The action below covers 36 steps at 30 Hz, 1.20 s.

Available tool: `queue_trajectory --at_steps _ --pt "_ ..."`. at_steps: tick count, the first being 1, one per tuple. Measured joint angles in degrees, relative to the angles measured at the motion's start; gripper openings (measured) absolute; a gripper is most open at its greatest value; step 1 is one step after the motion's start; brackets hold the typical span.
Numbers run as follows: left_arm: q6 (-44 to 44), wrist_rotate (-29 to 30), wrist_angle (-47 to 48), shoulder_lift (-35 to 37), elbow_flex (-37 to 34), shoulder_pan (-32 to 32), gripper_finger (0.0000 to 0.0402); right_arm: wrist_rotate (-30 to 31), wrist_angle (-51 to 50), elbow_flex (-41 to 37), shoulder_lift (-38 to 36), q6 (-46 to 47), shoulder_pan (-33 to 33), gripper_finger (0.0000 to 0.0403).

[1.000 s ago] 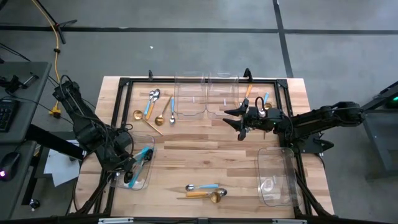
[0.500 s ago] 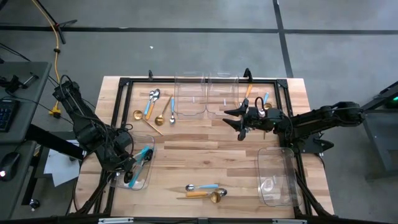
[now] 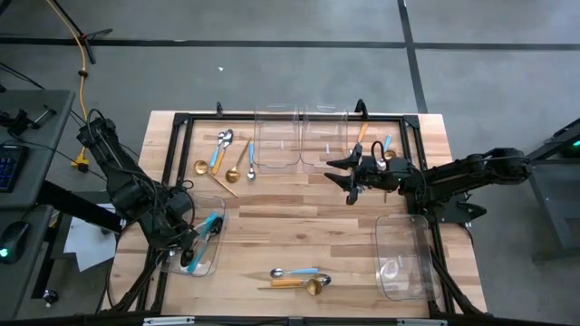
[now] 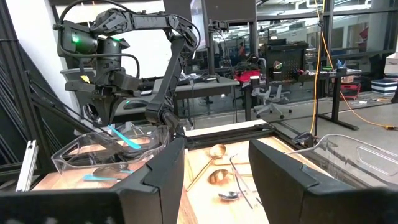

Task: Sort silverware by color (type)
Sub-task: Put the black spoon into the bottom left transparent bin

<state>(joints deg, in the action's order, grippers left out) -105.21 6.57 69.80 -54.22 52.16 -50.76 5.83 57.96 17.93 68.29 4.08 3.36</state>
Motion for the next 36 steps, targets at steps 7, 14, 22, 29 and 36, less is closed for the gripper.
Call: queue_trajectory --at_steps 7,14,22,29,36 --pt "0.4 0.0 0.0 0.0 0.0 0.0 0.0000 0.0 0.0 0.0 0.0 0.0 0.0 0.0165" --pt "0.4 0.0 0.6 0.0 0.0 0.0 0.0000 0.0 0.0 0.0 0.0 0.0 0.0 0.0165" --pt "0.4 0.2 3.4 -2.8 0.0 0.0 0.0000 0.0 0.0 0.0 0.0 0.0 0.0 0.0165" --pt "-0.9 0.4 3.3 -7.2 0.0 0.0 0.0000 0.0 -0.4 0.0 0.0 0.0 0.0 0.0165" --pt "-1.1 0.7 3.3 -14.9 0.0 0.0 0.0000 0.0 -0.4 0.0 0.0 0.0 0.0 0.0165"
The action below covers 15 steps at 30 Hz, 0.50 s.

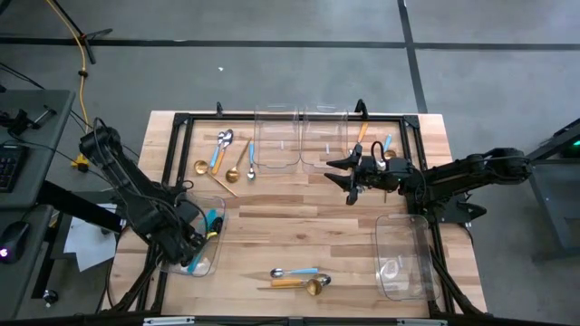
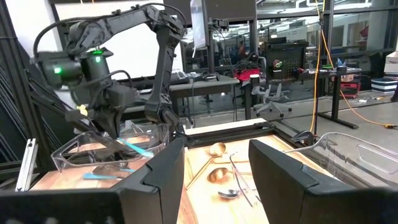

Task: Sort silverware by color (type)
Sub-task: Put the black spoon into the bottom left transparent bin

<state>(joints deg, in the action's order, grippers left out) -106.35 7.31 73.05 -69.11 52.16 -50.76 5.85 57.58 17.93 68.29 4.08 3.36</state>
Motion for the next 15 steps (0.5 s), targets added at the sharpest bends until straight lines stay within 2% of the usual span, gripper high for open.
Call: queue_trajectory --at_steps 8,15 --pt "-0.1 0.0 -0.1 -7.6 0.0 0.0 0.0000 0.0 0.0 0.0 0.0 0.0 0.0 0.0165" --pt "-0.1 0.0 -1.8 -11.0 0.0 0.0 0.0000 0.0 -0.3 0.0 0.0 0.0 0.0 0.0165"
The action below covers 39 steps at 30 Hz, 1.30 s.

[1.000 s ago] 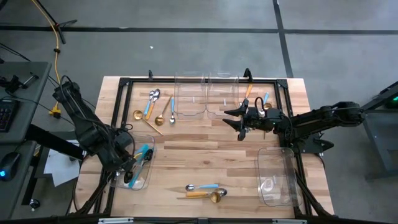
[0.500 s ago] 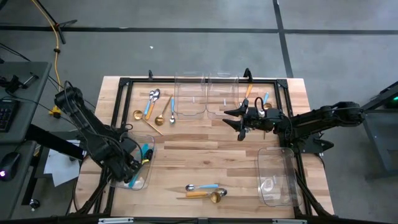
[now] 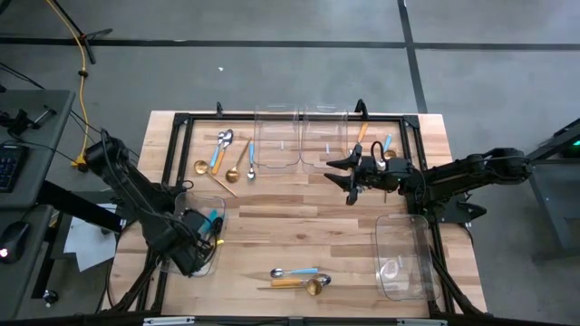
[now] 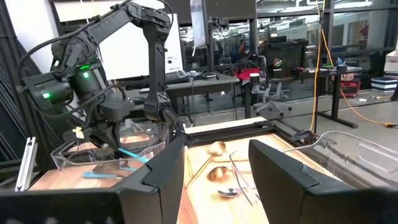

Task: Sort silverware by color (type)
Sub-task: Put the black spoon into the bottom left transparent bin

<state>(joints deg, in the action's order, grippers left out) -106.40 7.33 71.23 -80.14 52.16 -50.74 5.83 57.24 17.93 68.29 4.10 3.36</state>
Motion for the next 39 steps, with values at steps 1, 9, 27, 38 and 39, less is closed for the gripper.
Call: queue_trajectory --at_steps 1,9,27,38,39 --pt "0.0 0.0 -0.3 -0.3 0.0 0.0 0.0000 0.0 -0.2 0.0 0.0 0.0 0.0 0.0165" --pt "0.0 0.0 -0.7 -1.1 0.0 0.0 0.0000 0.0 -1.1 0.0 0.0 0.6 0.0 0.0165" --pt "-2.5 0.1 -1.9 -1.1 0.0 0.0 0.0001 0.0 -1.1 0.0 0.0 0.6 0.0 0.0165" --pt "-4.4 0.9 -2.7 -4.4 0.0 0.0 0.0001 0.0 -1.1 0.0 0.0 0.6 0.0 0.0165" --pt "-4.1 0.8 -3.2 -5.3 0.0 0.0 0.0001 0.0 -1.1 0.0 0.0 0.6 0.0 0.0165"
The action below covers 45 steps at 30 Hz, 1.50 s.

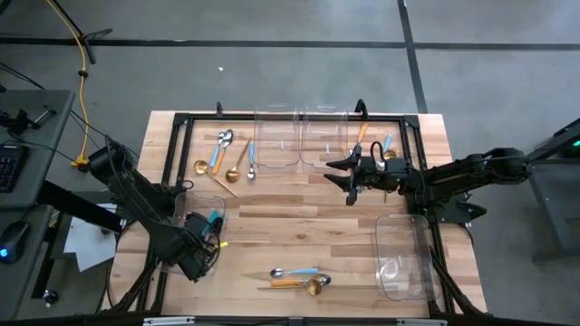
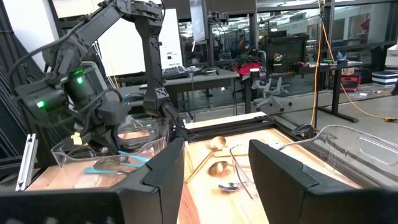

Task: Sort silverware by color (type)
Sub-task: Put the black spoon into the bottom left transparent bin, then put the yellow spoon into the top left transparent bin

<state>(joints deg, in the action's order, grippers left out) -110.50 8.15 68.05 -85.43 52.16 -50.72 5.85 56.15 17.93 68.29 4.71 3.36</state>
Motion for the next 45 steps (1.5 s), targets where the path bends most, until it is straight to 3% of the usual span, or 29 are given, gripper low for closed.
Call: queue_trajectory --at_steps 7,20,45 --pt "2.2 -1.5 -2.4 -4.0 0.0 0.0 0.0001 0.0 0.0 0.0 0.0 -0.2 0.0 0.0165" --pt "3.2 -1.6 -2.4 -4.2 0.0 0.0 0.0003 0.0 0.2 0.0 0.0 -0.2 0.0 0.0165" --pt "4.2 -3.6 -1.7 -4.2 0.0 0.0 0.0110 0.0 0.2 0.0 0.0 -0.2 0.0 0.0165"
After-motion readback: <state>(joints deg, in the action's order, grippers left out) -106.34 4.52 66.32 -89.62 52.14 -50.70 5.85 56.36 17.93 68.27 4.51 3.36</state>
